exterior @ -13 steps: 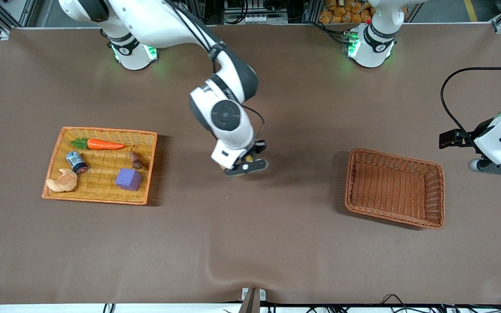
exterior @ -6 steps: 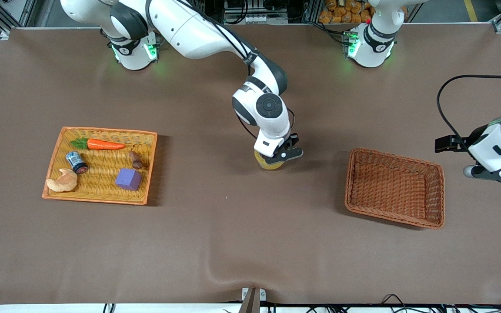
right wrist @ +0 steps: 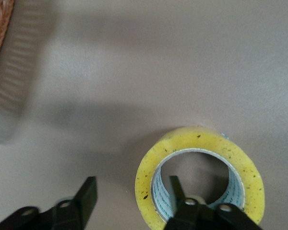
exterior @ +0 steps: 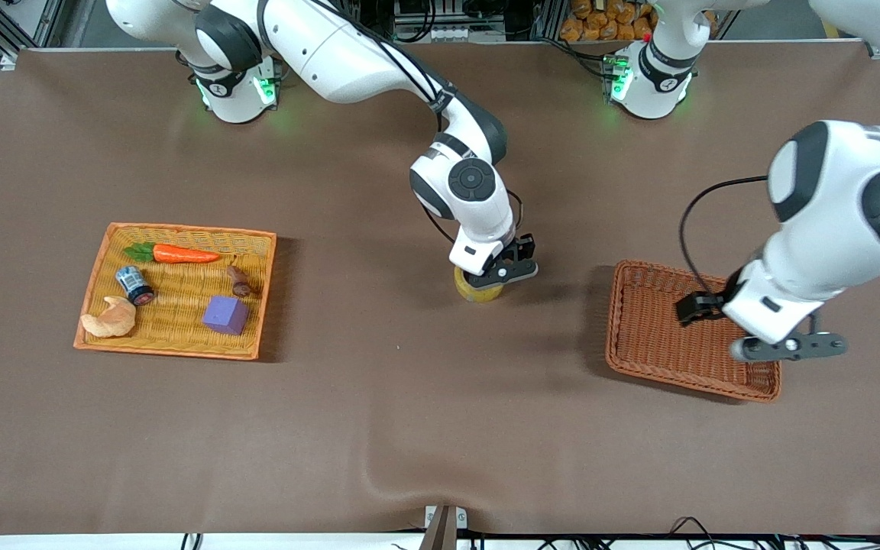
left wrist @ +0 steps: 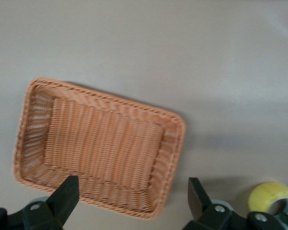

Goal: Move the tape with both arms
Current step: 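Set the tape down on the table while the left gripper approaches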

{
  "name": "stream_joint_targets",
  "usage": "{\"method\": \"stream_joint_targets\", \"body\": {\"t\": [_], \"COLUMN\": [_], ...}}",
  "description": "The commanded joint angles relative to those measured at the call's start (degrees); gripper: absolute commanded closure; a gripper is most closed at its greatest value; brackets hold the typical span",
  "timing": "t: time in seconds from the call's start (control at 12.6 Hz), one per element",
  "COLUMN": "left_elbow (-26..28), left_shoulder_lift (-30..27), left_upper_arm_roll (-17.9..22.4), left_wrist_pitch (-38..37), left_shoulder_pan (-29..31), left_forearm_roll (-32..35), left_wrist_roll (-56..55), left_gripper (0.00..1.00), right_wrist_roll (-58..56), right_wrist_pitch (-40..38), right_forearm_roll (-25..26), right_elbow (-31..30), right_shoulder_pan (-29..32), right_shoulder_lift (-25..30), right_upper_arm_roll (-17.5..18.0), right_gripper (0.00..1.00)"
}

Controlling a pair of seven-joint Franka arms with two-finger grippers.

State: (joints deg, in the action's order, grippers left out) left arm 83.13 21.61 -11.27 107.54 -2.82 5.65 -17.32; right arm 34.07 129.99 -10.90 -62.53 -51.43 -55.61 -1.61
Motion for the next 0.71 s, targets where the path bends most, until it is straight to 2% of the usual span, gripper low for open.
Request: {"method": "stream_joint_targets", "body": {"t": [0.0, 0.08, 0.32, 0.48, 0.63], "left_elbow": [-1.7, -1.7, -1.3, -1.1, -0.4], "left_shoulder_lift": [0.4, 1.0, 2.3, 2.2, 2.6], "left_upper_arm_roll": [0.1, 0.1, 0.1, -0.1, -0.3], "left_wrist_pitch": [-0.3, -0.3, -0.5, -1.1, -1.4], "left_shoulder_pan": [0.4, 0.2, -0.3, -1.7, -5.5], "left_forearm_roll": [0.9, 0.9, 1.7, 2.0, 1.4], "left_wrist_roll": [-1.2, -2.7, -10.4, -10.9, -10.9], "left_gripper": [0.00, 0.00, 0.00, 0.00, 0.00], "right_wrist_roll": [0.5, 0.6, -1.8, -2.3, -2.3], "right_wrist_pitch": [-8.3, -11.8, -13.0, -17.0, -22.9], "right_forearm_roll": [0.7, 1.2, 1.1, 1.0, 1.0], "right_elbow": [0.7, 0.7, -0.5, -2.1, -4.8], "right_shoulder_pan": [5.2, 6.2, 9.0, 13.3, 17.3], "right_shoulder_lift": [4.4, 7.1, 12.2, 16.3, 21.7], "right_upper_arm_roll": [0.4, 0.0, -4.3, -4.4, -4.4], "right_gripper": [0.00, 0.00, 0.00, 0.00, 0.00]}}
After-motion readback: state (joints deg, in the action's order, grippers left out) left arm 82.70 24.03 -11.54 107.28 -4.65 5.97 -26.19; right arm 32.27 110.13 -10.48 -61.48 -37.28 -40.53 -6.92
